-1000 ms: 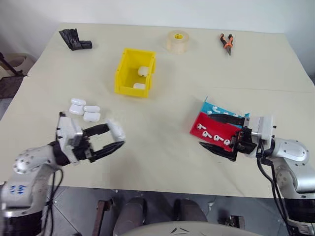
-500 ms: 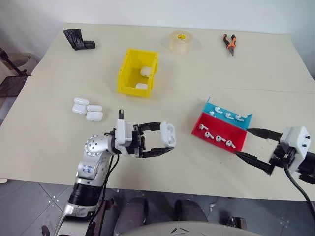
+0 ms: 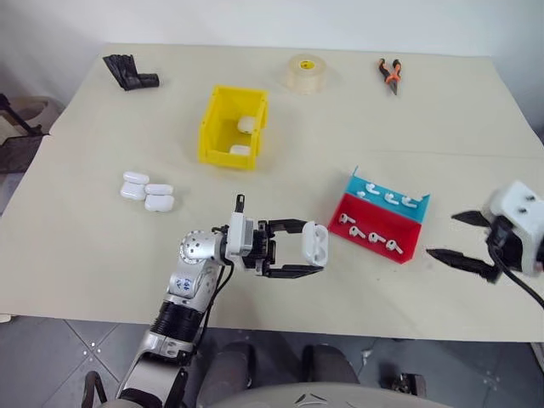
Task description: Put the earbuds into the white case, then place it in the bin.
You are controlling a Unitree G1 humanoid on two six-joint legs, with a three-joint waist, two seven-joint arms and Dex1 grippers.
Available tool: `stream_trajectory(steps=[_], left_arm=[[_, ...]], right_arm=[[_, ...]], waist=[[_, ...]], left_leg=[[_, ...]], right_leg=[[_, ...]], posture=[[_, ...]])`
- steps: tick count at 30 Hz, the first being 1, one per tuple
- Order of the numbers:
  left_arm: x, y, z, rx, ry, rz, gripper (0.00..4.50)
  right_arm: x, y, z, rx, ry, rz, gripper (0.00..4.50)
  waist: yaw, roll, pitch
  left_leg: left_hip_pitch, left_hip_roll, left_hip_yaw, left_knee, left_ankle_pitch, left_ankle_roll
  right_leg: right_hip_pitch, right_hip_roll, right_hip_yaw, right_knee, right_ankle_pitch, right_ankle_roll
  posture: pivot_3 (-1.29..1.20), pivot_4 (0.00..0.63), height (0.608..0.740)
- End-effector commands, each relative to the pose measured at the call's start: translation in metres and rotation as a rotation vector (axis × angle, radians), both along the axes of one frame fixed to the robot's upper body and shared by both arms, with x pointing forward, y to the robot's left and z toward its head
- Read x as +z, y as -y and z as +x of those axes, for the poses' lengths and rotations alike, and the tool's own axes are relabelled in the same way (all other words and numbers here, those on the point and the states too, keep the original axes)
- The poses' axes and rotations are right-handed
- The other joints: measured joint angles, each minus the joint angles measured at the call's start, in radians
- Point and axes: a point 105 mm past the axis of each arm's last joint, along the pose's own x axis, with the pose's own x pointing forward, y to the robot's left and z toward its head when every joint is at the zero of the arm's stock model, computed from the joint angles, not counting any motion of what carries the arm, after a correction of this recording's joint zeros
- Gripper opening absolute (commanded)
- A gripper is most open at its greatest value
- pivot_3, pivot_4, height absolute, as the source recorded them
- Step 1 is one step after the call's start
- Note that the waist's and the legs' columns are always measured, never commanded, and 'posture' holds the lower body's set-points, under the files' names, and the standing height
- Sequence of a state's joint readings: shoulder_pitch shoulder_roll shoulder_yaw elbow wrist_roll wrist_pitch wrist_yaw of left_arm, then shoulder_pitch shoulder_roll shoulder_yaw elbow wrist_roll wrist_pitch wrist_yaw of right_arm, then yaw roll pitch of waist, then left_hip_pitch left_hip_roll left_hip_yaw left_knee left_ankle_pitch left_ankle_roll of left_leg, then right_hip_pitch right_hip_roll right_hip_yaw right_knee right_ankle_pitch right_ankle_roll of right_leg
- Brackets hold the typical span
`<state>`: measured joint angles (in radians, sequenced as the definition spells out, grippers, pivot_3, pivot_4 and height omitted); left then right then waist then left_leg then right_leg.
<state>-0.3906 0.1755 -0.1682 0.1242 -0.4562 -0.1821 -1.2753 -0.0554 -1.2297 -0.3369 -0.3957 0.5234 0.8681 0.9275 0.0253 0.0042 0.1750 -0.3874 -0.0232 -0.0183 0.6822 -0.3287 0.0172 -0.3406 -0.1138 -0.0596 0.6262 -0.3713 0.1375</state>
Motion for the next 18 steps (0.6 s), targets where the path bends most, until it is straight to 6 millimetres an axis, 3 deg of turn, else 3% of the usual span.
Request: stream_trajectory(steps=[1, 10, 18], left_arm=[[0.008, 0.002, -0.006, -0.024, 0.024, -0.032, 2.77], [0.006, 0.006, -0.01, -0.013, 0.01, -0.036, 2.77], [0.006, 0.005, -0.012, 0.007, 0.0, -0.041, 2.77]], right_arm=[[-0.006, -0.009, 0.014, -0.007, -0.081, -0.048, 4.5], [-0.005, -0.036, 0.063, 0.025, -0.125, -0.13, 4.5], [-0.015, -0.04, 0.082, 0.061, -0.164, -0.175, 4.5]], waist=[[0.001, 0.0, 0.0], [-0.005, 0.0, 0.0], [-0.002, 0.0, 0.0]], left_leg=[[-0.001, -0.001, -0.001, 0.0, 0.0, 0.0], [-0.003, -0.003, -0.002, 0.0, 0.0, 0.0], [-0.004, -0.004, -0.001, 0.0, 0.0, 0.0]], right_leg=[[0.0, -0.001, 0.001, 0.0, 0.0, 0.0], [-0.003, -0.002, 0.004, 0.0, 0.0, 0.0], [-0.004, -0.002, 0.004, 0.0, 0.0, 0.0]], posture=[[0.0, 0.15, 0.74], [0.0, 0.15, 0.74], [0.0, 0.15, 0.74]])
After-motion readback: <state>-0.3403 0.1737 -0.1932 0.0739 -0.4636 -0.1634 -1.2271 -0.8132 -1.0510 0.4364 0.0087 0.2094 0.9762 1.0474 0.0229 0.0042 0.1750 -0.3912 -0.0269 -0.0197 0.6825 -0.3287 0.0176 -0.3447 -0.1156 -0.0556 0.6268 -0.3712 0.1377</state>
